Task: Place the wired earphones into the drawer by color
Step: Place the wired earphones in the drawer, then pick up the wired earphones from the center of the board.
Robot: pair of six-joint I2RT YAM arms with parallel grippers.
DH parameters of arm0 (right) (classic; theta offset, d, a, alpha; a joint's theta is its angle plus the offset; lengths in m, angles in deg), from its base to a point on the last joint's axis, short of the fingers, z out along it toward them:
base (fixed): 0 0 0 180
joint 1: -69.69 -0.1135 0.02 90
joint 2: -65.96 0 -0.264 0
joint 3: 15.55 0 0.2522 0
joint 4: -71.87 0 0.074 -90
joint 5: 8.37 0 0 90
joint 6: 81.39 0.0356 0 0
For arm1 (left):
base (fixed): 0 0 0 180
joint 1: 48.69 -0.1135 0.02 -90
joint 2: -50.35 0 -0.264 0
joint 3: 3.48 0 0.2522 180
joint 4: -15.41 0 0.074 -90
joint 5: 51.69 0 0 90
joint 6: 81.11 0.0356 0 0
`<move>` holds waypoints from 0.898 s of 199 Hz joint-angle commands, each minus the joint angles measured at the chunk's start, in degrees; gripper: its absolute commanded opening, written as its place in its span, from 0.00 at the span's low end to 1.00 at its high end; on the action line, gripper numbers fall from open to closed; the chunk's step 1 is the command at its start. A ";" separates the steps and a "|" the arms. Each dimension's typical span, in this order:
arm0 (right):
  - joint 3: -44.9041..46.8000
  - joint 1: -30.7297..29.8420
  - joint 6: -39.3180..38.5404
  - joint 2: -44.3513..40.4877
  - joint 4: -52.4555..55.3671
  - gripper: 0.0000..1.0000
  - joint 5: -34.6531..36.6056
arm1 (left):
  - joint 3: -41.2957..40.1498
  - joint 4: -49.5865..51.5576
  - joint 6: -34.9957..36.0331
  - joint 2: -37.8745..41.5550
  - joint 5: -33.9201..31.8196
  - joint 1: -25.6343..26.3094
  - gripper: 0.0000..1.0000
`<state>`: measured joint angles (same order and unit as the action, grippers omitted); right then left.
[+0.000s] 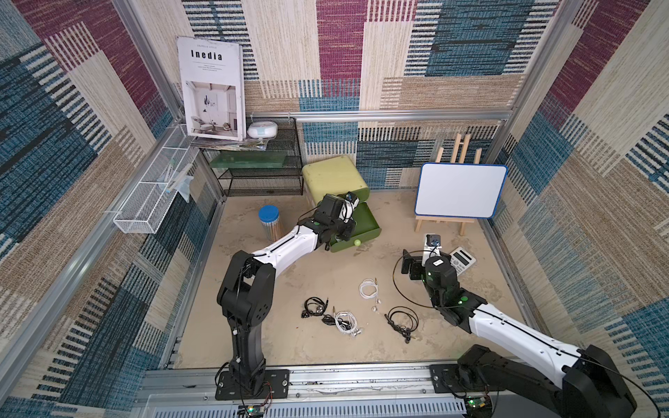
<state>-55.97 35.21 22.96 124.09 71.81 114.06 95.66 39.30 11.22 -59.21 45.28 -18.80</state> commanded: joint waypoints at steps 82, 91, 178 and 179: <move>-0.27 -0.07 -1.28 -0.14 -2.15 0.99 -6.79 | -8.10 -1.17 -5.04 12.27 -2.92 0.08 0.55; -0.65 -0.06 -1.00 -0.04 -1.12 1.00 -7.78 | -10.23 -1.73 -6.10 14.56 -3.88 0.08 0.62; -5.57 -0.13 3.53 4.73 8.12 0.92 -26.30 | -36.70 -2.99 -15.01 38.66 -10.32 0.08 0.99; -5.72 -0.09 3.60 4.81 8.25 0.92 -26.55 | -36.91 -2.91 -15.08 38.91 -10.40 0.08 0.99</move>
<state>-59.51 35.21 24.95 126.88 76.79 95.68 63.47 36.59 -0.87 -25.15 37.98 -18.74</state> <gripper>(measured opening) 0.917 0.993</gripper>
